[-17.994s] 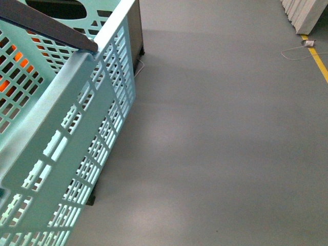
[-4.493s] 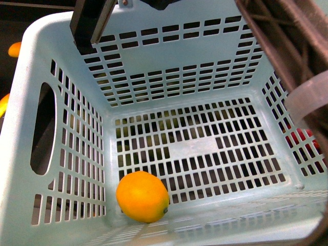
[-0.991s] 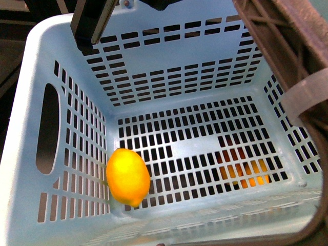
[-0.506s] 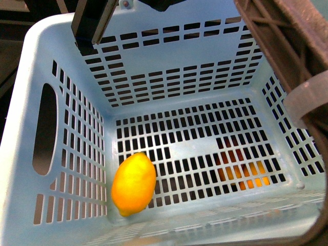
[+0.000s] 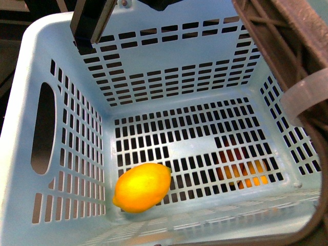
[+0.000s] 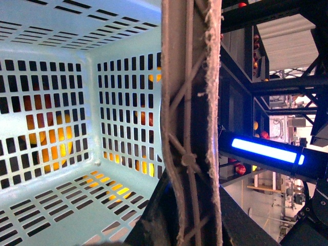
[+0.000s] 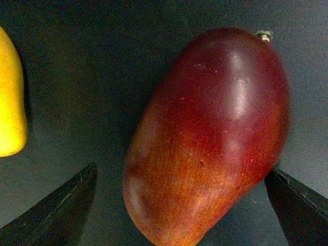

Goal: Pick lemon and mango into basket

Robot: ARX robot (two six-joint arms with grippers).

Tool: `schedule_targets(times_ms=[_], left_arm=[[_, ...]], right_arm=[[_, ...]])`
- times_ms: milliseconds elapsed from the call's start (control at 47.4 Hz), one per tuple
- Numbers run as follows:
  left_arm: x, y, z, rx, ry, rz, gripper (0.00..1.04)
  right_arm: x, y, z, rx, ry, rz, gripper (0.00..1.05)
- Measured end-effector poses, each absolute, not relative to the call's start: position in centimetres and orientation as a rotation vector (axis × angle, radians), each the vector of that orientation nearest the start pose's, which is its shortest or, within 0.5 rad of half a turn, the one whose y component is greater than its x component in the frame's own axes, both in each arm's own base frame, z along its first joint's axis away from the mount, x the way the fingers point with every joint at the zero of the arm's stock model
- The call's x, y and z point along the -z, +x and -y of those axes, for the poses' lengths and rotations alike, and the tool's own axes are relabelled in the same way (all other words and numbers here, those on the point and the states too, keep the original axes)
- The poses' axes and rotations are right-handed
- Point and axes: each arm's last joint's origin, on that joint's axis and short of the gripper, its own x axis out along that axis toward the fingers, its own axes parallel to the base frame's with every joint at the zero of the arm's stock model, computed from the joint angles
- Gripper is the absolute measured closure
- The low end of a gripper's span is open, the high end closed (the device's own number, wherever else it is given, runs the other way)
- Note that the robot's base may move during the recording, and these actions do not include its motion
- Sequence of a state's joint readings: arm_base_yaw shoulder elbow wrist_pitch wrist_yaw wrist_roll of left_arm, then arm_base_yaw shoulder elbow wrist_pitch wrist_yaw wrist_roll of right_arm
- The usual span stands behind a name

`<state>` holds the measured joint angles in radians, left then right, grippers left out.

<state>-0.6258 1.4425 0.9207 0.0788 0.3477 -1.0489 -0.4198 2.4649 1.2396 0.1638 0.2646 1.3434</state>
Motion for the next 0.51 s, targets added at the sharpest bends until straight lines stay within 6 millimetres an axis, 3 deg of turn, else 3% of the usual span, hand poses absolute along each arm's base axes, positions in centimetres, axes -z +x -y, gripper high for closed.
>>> schedule_targets(times_ms=[422,506], left_arm=[[-25.4,24.9,19.2,0.622,-0.882,-0.907,0.99],[-25.4,24.9,19.2,0.622,-0.882,-0.907,0.99]], right_arm=[[3.4,38.0,17.4,1.252,1.24,-0.516,0.09],[3.7,37.8,17.3,1.258,1.239,-0.525,0.18]])
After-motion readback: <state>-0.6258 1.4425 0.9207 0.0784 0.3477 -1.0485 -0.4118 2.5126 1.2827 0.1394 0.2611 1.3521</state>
